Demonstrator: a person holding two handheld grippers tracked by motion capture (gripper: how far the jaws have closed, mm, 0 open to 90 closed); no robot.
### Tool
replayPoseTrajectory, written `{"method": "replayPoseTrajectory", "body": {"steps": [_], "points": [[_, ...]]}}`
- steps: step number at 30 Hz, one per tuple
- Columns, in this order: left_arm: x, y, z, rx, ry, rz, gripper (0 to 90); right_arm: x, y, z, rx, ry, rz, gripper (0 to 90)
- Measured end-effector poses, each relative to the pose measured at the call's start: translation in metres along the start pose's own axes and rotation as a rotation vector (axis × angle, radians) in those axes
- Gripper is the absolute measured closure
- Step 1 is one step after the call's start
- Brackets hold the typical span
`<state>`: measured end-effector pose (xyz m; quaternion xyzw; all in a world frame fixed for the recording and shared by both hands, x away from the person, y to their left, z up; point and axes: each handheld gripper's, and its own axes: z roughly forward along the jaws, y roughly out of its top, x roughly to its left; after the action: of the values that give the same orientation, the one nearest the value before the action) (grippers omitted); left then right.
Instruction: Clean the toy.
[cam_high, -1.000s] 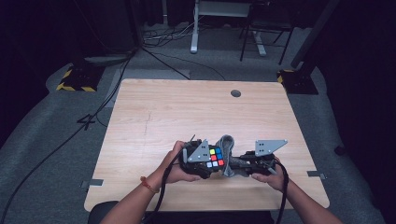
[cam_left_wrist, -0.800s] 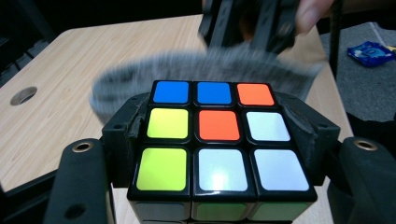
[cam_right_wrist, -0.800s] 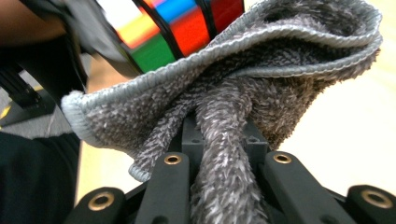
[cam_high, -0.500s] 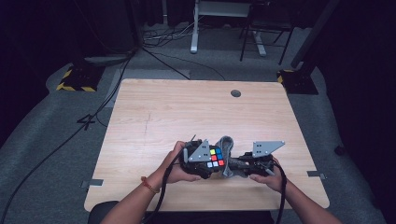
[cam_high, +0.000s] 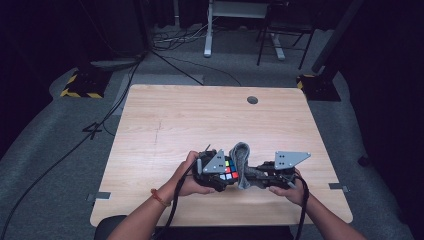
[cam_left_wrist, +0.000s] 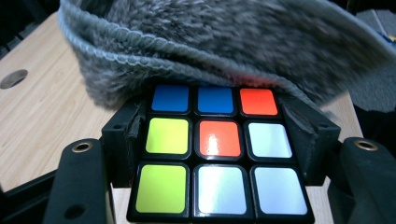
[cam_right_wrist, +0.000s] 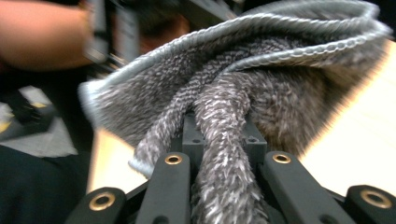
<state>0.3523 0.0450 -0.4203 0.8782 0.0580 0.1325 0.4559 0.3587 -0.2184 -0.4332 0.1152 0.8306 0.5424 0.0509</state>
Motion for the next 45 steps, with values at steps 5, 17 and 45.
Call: {"method": "replayPoseTrajectory", "body": {"steps": [5, 17, 45], "points": [[-0.003, 0.004, -0.002, -0.031, -0.025, 0.019, 33.6, -0.008, -0.011, 0.012, 0.167, -0.046, 0.029, 78.0], [-0.004, -0.002, 0.013, 0.071, -0.03, 0.026, 33.1, 0.005, -0.001, 0.003, 0.019, 0.031, -0.005, 78.4], [-0.004, 0.004, -0.004, -0.025, -0.017, 0.039, 33.4, -0.015, -0.025, 0.022, 0.149, 0.064, 0.109, 78.1]]}}
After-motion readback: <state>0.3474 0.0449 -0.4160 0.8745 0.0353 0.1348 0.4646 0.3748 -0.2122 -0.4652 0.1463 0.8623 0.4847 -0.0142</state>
